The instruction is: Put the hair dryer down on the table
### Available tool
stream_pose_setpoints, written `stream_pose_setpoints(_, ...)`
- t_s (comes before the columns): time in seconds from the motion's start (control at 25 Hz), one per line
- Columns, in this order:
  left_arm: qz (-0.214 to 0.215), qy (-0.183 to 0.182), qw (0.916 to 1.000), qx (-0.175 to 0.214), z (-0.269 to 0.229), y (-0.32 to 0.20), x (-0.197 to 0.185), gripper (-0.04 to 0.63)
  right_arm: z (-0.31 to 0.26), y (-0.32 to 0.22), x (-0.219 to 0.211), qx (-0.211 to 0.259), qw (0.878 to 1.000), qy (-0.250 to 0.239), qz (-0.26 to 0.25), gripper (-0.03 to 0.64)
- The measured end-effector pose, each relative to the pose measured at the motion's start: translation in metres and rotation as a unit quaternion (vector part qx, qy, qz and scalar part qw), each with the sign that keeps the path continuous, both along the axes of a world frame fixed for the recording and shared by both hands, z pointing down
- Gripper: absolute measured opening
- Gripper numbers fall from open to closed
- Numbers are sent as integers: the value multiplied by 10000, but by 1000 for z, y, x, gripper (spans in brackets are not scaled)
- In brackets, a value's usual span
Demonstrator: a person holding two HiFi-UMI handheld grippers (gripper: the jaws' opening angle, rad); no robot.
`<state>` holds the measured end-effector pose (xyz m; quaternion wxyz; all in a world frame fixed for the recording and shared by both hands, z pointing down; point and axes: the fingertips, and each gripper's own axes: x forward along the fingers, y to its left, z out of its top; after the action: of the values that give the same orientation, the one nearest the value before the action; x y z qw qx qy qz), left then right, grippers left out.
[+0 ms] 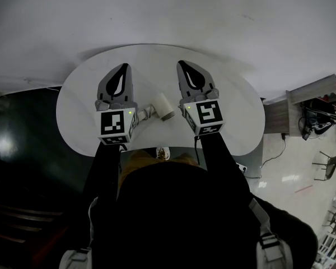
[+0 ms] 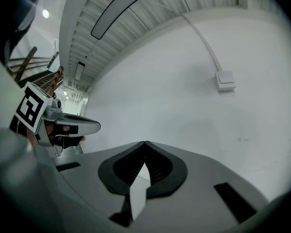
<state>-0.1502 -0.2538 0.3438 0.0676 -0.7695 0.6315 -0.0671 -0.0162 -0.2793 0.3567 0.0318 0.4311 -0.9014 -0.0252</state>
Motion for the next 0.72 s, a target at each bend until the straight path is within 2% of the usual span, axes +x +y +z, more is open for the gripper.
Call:
stream_pose_setpoints(0.24, 23, -67, 10000, -25, -3, -3, 2, 15, -1, -2, 2, 15, 10000, 22, 22, 26)
stream_pose_setpoints(0.48, 86, -56, 9999, -4, -8, -7, 5, 15, -8, 1, 3, 272, 9994, 194, 38, 26)
stream_pose_setpoints(0.72, 103, -81, 9999, -4, -9, -7, 5, 15, -7, -2, 9, 264, 9995, 189, 33, 26)
